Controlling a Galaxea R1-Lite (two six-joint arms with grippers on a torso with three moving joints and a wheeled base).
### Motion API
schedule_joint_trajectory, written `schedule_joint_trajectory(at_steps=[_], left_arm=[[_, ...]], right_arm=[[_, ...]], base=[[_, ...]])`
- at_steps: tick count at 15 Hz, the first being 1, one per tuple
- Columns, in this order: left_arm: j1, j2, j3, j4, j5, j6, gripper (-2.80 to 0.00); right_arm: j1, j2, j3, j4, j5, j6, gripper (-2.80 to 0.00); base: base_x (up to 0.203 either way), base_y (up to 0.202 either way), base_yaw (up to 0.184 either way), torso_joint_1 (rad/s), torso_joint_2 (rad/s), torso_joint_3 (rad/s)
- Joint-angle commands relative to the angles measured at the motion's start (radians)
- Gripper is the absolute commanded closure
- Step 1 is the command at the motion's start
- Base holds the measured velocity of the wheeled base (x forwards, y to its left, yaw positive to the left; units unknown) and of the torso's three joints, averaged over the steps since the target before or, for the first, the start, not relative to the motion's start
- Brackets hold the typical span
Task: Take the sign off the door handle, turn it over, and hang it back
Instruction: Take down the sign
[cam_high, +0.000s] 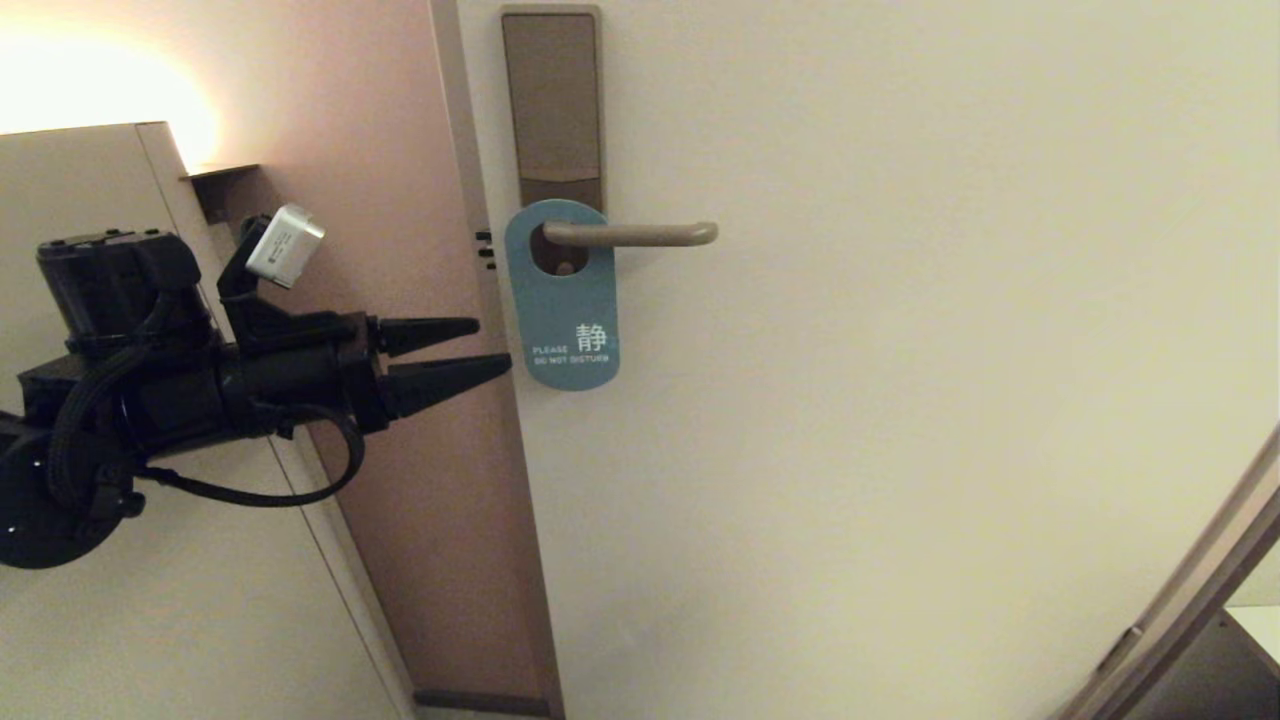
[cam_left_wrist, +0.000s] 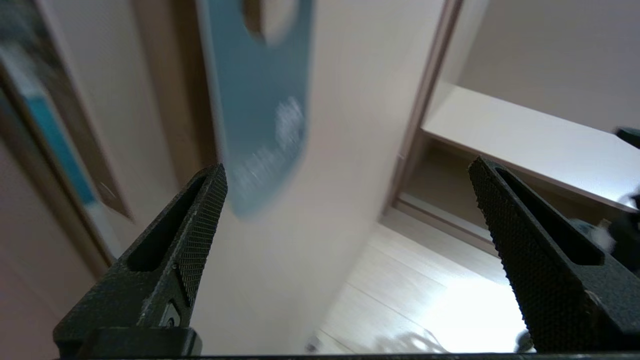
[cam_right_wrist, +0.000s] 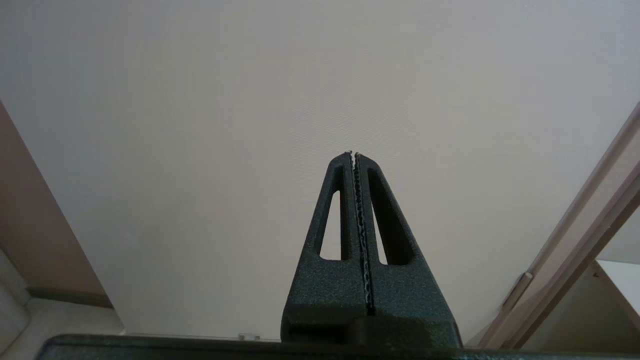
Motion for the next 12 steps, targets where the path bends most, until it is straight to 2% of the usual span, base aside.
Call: schedule_joint_trajectory(at_steps=[1,4,7,12], left_arm=[[0.0,0.034,-0.057,-0.004,-0.001,-0.001,-2.8],[-0.015,0.074,-0.134,0.005,0.0,-0.033,-2.8],[-0.043,0.078,-0.135,0.006,0.003,-0.047,-2.8],[-0.044,0.078,-0.131,0.006,0.007,-0.048,-2.8]], right_arm=[[0.0,0.001,0.0,-0.001,0.001,-0.001,0.0],[0.0,0.001,0.0,-0.001,0.001,0.001,0.0],[0.001,0.001,0.0,-0.001,0.001,-0.001,0.0],[0.001,0.001,0.0,-0.001,0.001,0.0,0.0]], base=[[0.0,0.0,0.0,0.0,0.0,0.0],[0.0,0.0,0.0,0.0,0.0,0.0],[0.0,0.0,0.0,0.0,0.0,0.0],[0.0,0.0,0.0,0.0,0.0,0.0]])
